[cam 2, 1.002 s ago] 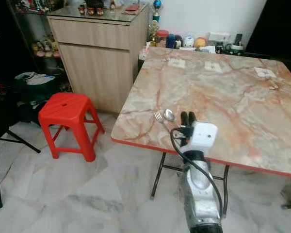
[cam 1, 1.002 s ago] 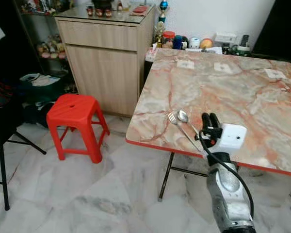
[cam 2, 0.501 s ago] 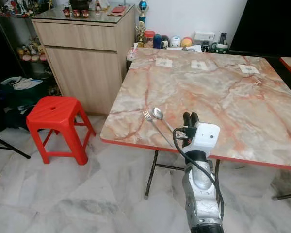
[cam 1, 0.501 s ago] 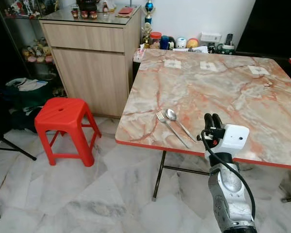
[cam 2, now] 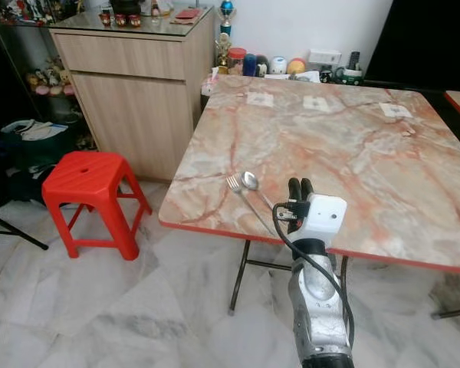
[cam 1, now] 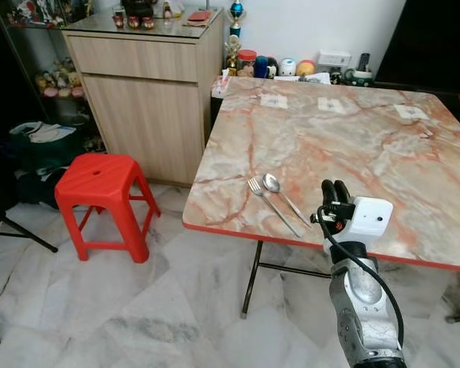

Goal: Setting the table

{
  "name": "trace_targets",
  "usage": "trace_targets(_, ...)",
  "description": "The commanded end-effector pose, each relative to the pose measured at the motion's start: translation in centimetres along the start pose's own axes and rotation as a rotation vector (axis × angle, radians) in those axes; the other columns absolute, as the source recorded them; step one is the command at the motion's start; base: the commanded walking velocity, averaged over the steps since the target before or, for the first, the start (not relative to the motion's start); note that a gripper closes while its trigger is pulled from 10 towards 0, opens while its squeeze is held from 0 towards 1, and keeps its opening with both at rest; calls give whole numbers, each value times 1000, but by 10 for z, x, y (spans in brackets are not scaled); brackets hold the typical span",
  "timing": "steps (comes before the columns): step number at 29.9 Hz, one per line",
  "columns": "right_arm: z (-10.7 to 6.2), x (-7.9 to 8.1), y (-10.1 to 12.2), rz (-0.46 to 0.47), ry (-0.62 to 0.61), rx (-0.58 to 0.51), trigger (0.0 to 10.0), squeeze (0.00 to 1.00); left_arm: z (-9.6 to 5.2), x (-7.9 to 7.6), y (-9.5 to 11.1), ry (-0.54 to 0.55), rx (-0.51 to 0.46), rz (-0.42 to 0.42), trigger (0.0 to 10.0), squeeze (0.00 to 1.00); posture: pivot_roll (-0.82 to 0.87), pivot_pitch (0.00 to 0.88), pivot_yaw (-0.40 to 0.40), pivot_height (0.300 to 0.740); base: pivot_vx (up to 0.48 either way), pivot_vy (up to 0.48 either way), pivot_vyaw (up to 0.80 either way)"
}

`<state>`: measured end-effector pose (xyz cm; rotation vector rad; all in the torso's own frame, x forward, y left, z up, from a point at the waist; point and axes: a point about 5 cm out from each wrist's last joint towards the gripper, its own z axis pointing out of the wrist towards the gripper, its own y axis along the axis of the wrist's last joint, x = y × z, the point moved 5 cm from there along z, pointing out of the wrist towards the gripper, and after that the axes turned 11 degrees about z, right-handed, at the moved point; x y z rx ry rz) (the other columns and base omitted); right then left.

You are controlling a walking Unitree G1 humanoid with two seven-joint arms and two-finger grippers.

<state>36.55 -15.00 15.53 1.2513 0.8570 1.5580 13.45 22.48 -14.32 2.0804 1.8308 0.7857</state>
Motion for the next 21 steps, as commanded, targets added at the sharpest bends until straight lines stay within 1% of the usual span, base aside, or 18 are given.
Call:
trace_targets(1, 0, 0, -3, 4, 1, 19, 10000, 0, -2, -2, -7, -7, 25, -7, 10000, 0, 45, 98, -40, 740, 428, 0, 0)
trace_targets(7, -1, 2, -7, 5, 16, 38, 10000, 0, -2, -2, -8, -6, 27, -4, 10000, 0, 44, 100, -41, 740, 379, 0, 0)
trace_targets(11, -2, 4, -11, 2, 27, 59, 10000, 0, -2, -2, -8, -7, 26, -4, 10000, 0, 43, 100, -41, 740, 0, 0, 0)
trace_targets(16, -3, 7, -19, -16, 67, 113, 10000, 0, -2, -3, -8, -12, 25, -1, 10000, 0, 43, 92, -39, 740, 0, 0, 0)
trace_targets(17, -3, 7, -20, -18, 71, 119, 10000, 322, -2, -4, -8, -13, 26, 0, 10000, 0, 43, 90, -39, 740, 0, 0, 0)
trace_targets(18, -2, 7, -22, -23, 71, 128, 10000, 925, -2, -4, -8, -13, 26, 0, 10000, 0, 43, 90, -39, 740, 0, 0, 0)
trace_targets(19, -2, 6, -24, -33, 73, 144, 10000, 1000, -2, -4, -8, -13, 26, 1, 10000, 0, 43, 90, -39, 740, 0, 0, 0)
trace_targets(20, -1, 4, -27, -51, 77, 165, 10000, 1000, -2, -4, -8, -13, 27, 2, 10000, 0, 45, 84, -39, 740, 0, 0, 0)
trace_targets(21, -1, 4, -27, -51, 77, 165, 10000, 1000, -2, -4, -8, -13, 27, 2, 10000, 0, 45, 84, -39, 740, 0, 0, 0)
